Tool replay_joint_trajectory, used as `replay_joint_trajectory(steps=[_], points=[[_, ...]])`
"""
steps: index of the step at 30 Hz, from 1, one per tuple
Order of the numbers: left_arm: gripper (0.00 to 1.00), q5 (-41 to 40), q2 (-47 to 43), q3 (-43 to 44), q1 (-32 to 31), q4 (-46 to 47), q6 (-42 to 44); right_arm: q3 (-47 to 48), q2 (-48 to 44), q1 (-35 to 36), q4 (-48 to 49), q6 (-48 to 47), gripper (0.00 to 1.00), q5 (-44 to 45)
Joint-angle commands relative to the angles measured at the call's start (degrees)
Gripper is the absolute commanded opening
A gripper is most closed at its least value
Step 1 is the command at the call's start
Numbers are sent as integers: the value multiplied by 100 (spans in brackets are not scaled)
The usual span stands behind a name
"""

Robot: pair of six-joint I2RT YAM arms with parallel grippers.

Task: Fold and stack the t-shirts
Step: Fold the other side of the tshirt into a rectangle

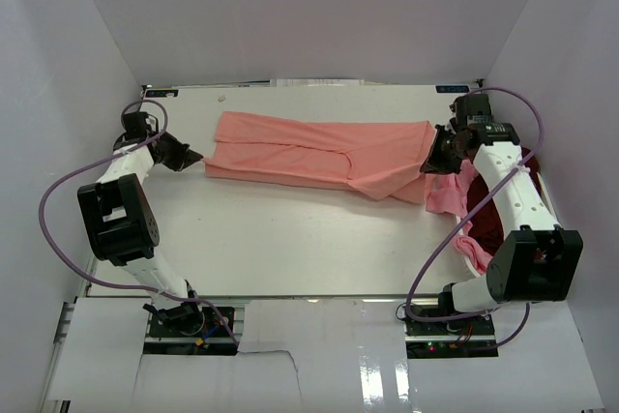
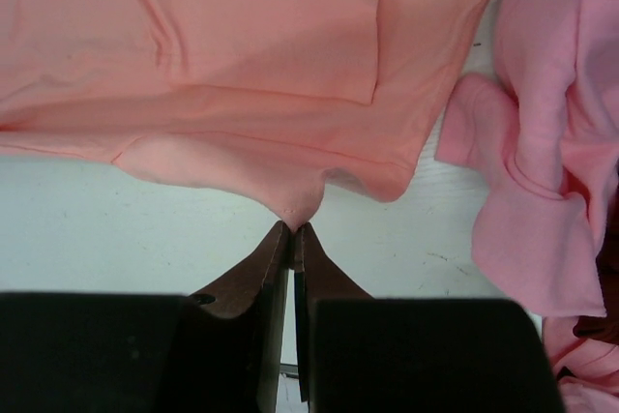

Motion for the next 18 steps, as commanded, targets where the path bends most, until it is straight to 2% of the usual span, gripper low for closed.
replay_joint_trajectory(steps=[1, 18], points=[[0, 93, 36, 291, -17, -23, -98, 485, 122, -65, 4, -135, 9, 44], [0, -81, 625, 1232, -166, -84, -213, 1013, 887, -74, 92, -188, 8, 184]])
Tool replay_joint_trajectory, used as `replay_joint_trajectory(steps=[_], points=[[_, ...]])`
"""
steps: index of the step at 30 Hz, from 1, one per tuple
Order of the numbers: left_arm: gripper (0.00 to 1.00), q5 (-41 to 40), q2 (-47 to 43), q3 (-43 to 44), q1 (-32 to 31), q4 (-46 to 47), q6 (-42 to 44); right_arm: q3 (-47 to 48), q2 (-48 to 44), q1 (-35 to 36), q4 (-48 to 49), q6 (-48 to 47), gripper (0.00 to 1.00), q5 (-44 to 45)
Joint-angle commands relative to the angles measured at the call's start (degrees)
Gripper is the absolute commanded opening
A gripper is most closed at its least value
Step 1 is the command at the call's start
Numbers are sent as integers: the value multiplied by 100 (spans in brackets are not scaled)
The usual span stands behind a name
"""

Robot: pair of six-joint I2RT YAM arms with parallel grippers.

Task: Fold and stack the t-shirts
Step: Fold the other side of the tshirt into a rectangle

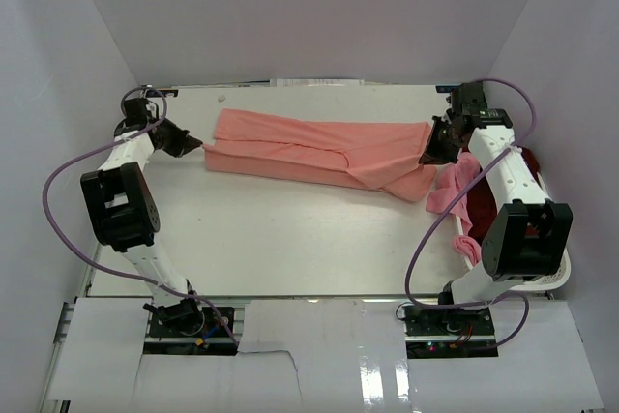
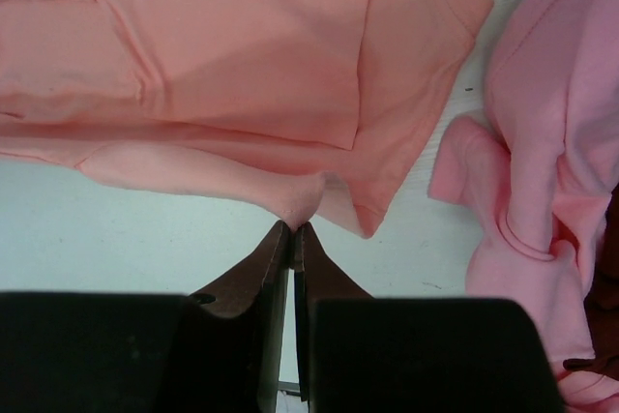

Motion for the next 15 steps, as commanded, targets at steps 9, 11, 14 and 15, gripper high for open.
replay_joint_trajectory(steps=[9, 11, 14, 15], points=[[0, -225, 283, 723, -301, -6, -62, 619, 430, -26, 112, -125, 8, 174], [0, -234, 371, 863, -336, -32, -89, 707, 501, -35, 112, -125, 8, 165], [0, -269, 477, 1065, -353, -76, -89, 821, 606, -35, 103, -116, 8, 209], [0, -278, 503, 1127, -362, -93, -97, 847, 659, -44, 94, -116, 8, 209]])
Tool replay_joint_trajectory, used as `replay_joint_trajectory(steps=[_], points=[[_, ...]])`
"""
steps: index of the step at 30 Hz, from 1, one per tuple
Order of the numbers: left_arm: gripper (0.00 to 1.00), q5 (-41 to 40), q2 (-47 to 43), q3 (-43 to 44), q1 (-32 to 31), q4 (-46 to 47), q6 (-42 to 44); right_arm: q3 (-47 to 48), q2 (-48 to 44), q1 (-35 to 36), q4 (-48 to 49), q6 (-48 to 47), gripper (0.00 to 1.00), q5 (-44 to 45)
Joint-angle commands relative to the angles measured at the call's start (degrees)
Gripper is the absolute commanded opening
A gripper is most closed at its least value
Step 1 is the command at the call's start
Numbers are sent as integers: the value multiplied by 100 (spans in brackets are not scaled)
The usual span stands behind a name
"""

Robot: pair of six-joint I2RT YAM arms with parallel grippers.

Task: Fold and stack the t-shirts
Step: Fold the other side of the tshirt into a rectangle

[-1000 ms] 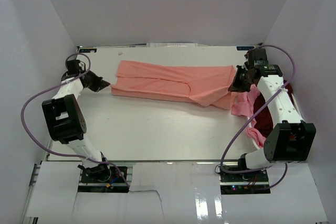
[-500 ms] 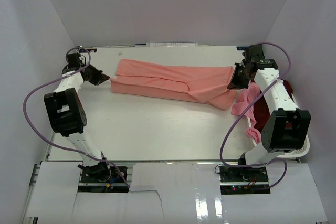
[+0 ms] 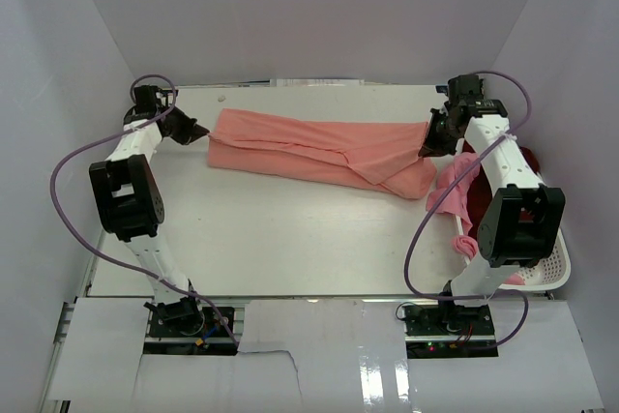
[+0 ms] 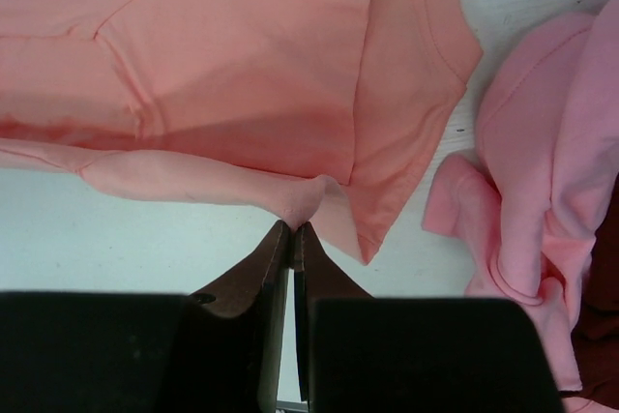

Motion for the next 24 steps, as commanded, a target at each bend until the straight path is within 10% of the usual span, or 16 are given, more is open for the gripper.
replay_joint_trajectory(steps=[1, 24], points=[[0, -88, 27, 369, -47, -85, -38, 356, 98, -44, 90, -55, 8, 97], [0, -53, 642, 1204, -48, -322, -161, 1270, 783, -79, -51, 86, 8, 115]])
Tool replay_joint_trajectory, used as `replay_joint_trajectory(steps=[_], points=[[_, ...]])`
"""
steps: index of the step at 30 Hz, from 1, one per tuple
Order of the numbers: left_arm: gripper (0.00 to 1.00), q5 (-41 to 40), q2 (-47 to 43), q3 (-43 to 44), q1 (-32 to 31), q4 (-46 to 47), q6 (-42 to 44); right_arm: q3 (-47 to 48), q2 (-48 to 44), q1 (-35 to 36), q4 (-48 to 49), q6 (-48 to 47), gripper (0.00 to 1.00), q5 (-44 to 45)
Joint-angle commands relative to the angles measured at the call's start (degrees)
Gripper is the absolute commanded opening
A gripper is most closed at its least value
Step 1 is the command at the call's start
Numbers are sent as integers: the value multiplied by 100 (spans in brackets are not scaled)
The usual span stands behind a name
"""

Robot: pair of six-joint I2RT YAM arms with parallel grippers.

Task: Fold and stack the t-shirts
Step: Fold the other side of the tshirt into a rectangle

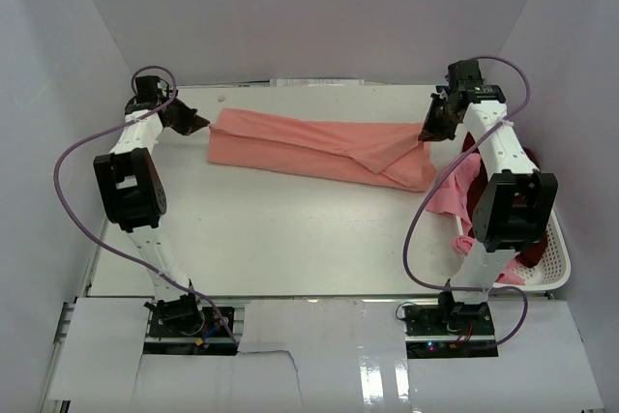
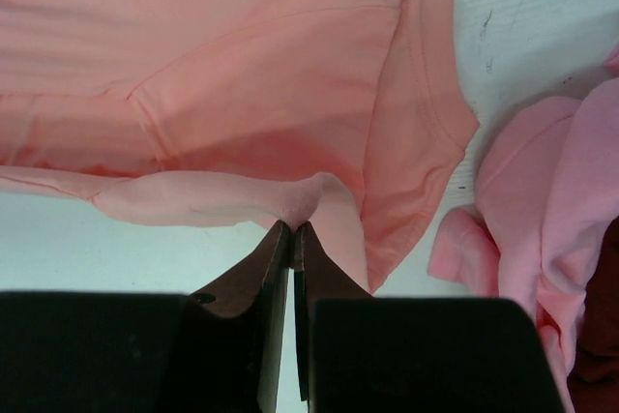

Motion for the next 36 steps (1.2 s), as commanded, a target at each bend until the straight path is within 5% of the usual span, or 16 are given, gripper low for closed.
replay_joint_trajectory(steps=[1, 36], points=[[0, -26, 63, 234, -4, 1, -59, 313, 167, -46, -5, 66, 8, 60], [1, -88, 907, 928, -83, 151, -226, 1490, 1855, -169, 426, 207, 8, -45]])
